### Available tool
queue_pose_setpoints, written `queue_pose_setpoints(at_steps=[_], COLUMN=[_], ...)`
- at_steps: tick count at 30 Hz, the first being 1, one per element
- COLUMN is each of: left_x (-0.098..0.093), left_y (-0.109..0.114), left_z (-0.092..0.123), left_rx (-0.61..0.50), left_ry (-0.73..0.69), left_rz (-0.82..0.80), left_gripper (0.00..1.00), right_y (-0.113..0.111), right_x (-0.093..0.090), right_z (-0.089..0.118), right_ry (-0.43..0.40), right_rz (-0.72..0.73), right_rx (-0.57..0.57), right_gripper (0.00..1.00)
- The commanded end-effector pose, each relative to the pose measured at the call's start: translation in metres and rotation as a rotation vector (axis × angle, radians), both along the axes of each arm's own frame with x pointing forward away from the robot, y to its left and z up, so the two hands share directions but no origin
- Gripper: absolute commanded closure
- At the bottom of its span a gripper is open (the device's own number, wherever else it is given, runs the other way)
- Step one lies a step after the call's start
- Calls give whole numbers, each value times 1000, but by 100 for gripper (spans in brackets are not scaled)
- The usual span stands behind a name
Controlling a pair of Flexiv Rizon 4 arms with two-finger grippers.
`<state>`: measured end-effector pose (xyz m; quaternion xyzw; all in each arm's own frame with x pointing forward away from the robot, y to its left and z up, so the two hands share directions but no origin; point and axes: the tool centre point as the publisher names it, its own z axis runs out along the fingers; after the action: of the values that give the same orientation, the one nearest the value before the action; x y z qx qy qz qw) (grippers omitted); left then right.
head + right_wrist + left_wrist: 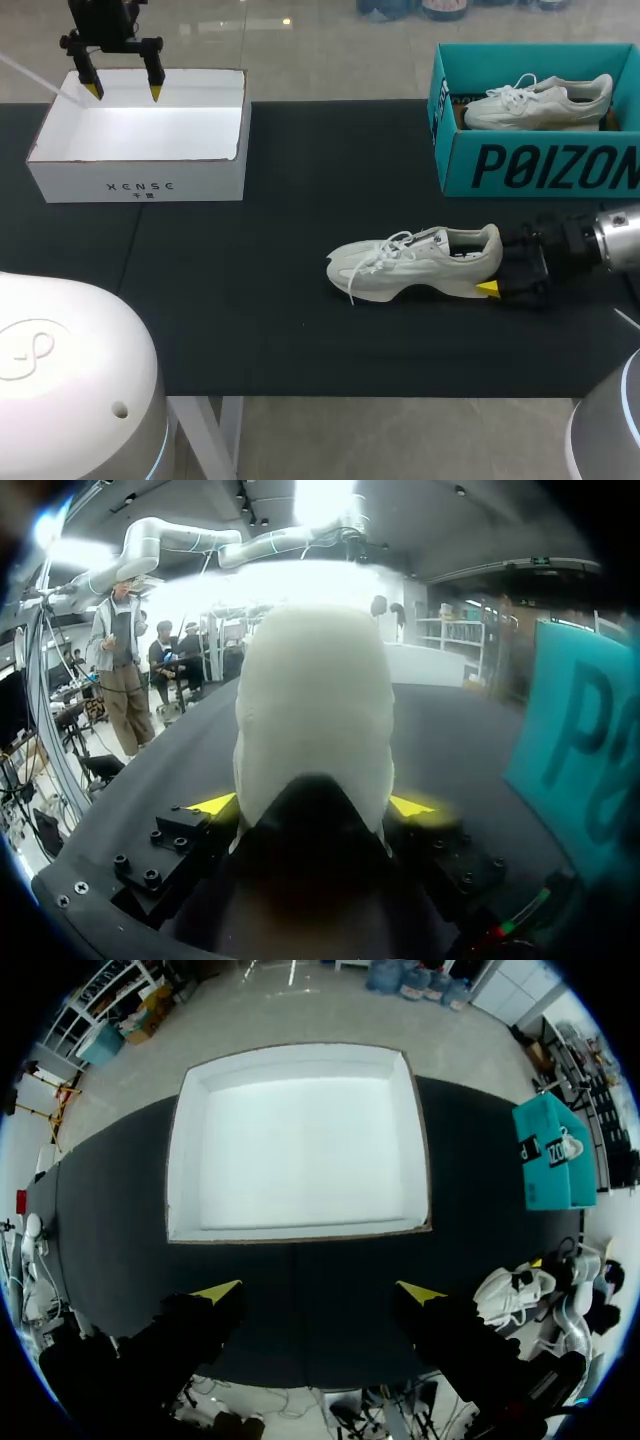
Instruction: Take the shoe out of the shoebox, open the shoe tongue, remove and reinsert the insole, then place the shoe into the shoebox
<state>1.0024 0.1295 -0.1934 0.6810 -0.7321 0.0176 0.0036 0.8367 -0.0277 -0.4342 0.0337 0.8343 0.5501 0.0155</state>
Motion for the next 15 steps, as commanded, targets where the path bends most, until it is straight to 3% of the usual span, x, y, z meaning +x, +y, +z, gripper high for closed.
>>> queue_pose_setpoints(at_steps=[1,15], left_x=[-14,-51], left_y=[-45,-194], left_z=[6,-25], left_rx=[8,-11], left_ry=[-34,-4], left_rz=[-32,-120], left_gripper=[0,0], right_y=[3,3], right_x=[1,1], right_z=[-6,-6], right_ry=[2,2], right_rz=[-2,-2], right_rx=[-1,-1], right_gripper=[100,100])
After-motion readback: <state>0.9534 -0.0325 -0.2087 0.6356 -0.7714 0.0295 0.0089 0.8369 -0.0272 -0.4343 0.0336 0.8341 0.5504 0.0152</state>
